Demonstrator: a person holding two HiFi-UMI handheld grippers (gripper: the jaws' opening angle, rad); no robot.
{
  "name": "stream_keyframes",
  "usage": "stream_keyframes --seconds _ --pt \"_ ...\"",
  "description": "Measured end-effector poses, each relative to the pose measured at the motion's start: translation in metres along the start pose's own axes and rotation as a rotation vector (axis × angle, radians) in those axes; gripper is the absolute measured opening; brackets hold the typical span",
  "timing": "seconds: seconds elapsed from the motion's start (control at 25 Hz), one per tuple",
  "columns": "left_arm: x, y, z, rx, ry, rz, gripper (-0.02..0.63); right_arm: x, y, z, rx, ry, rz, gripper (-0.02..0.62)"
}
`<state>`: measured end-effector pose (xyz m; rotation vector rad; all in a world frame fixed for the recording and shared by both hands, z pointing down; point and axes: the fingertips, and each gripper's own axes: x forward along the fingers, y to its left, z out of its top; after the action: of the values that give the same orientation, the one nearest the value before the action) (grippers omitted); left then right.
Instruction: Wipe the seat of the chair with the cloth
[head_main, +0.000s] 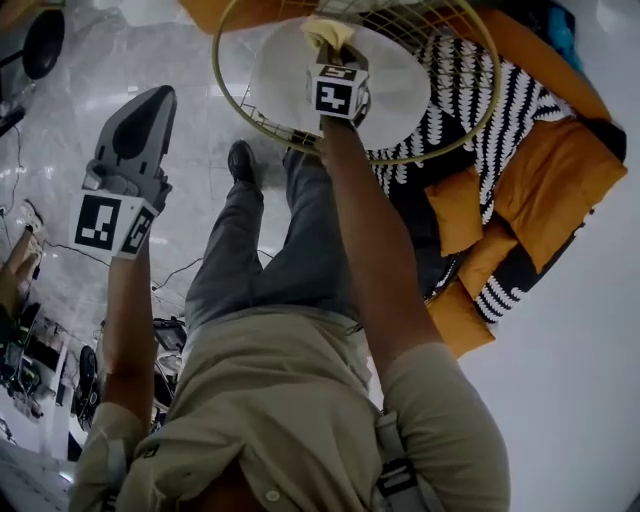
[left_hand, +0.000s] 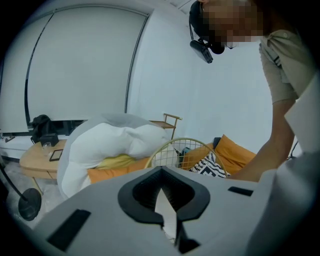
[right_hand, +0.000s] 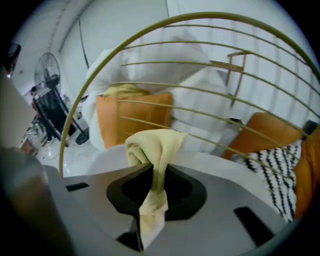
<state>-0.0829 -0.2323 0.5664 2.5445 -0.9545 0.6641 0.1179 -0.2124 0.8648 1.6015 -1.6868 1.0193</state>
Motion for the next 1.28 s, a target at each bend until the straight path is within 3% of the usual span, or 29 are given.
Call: stream_keyframes --seconds 0.16,0.24,0.36,0.6,0.84,0.92,1.04,1.12,1.28 --pt "0.016 -0.015 0.011 0.007 -0.021 -0.044 0.015 -0.066 -0.151 -0.03 0.145 -0.007 -0.312 0.066" --pt "0.02 -0.019 0.011 0.011 -0.016 -0.056 0.015 -0.096 -0.195 -0.043 0.176 -0.018 -0.403 0.066" --pt "0.023 -0.025 0.01 0.02 -0.004 -0.071 0.015 -0.121 -0.22 -0.06 0.175 -0.006 -0.447 0.067" --pt "0.023 -0.021 0.01 0.027 0.004 -0.065 0.015 -0.113 -0.22 -0.076 0.148 0.039 -0.44 0.067" --pt "0.012 -0.006 -0.003 0.003 0.002 -0.037 0.015 -0.057 -0.142 -0.068 0.046 0.093 -0.328 0.066" --pt "0.004 -0.001 -0.008 -0.012 0.003 -0.016 0.014 -0.03 -0.085 -0.062 -0.025 0.118 -0.22 0.066" --pt "-0.011 0.005 -0.015 -0.029 0.01 0.022 0.015 0.007 0.025 -0.06 -0.161 0.167 0.015 0.066" --pt "-0.016 0.011 -0.022 -0.04 0.013 0.037 0.014 0.022 0.083 -0.056 -0.218 0.168 0.109 0.067" --pt "-0.024 0.024 -0.036 -0.059 0.02 0.058 0.015 0.025 0.116 -0.049 -0.172 0.16 0.119 0.066"
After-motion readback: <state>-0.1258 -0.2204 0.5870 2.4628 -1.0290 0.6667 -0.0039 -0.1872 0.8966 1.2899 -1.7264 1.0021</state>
